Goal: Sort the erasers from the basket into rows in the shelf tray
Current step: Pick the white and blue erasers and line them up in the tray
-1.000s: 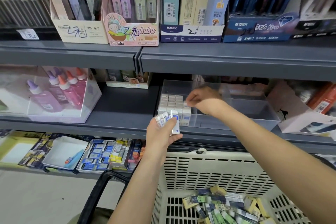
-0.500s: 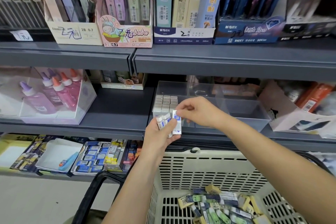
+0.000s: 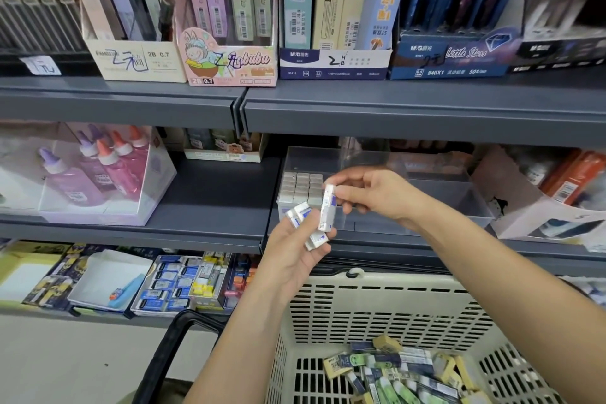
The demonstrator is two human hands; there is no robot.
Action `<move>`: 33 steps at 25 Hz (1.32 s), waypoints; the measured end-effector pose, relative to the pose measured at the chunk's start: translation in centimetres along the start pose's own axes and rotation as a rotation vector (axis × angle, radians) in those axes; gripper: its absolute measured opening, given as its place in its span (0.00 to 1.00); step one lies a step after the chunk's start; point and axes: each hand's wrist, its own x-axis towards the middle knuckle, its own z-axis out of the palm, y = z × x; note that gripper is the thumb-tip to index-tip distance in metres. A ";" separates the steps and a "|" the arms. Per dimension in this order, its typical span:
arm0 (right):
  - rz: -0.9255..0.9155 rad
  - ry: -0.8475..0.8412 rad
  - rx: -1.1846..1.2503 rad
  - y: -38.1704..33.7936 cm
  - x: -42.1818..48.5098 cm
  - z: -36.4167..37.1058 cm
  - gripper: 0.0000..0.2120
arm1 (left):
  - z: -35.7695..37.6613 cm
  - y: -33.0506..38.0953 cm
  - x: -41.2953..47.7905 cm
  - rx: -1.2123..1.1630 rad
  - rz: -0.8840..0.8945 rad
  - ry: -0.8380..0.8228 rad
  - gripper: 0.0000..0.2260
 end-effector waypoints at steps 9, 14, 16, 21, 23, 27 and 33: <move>0.114 0.107 -0.059 -1.0 0.7 -1.2 0.04 | 0.1 -0.5 0.4 0.259 0.207 0.149 0.06; 0.126 0.392 -0.458 -0.6 3.4 -1.8 0.07 | 0.3 -0.1 0.4 0.145 0.125 0.190 0.05; 0.106 0.352 -0.555 0.4 3.9 -1.1 0.06 | 0.4 0.0 0.3 0.166 0.121 0.199 0.05; 0.135 0.221 -0.611 2.1 4.6 -0.1 0.04 | 0.4 0.2 0.4 0.135 0.104 0.224 0.05; 0.127 0.191 -0.683 2.6 4.8 0.2 0.04 | 0.4 0.3 0.5 0.084 0.083 0.224 0.06; 0.056 0.171 -0.816 3.0 4.5 0.2 0.11 | 0.1 0.1 0.5 0.132 0.086 0.201 0.06; -0.137 0.140 -0.529 0.9 1.4 1.6 0.11 | -0.5 -0.1 0.5 0.123 0.099 0.132 0.09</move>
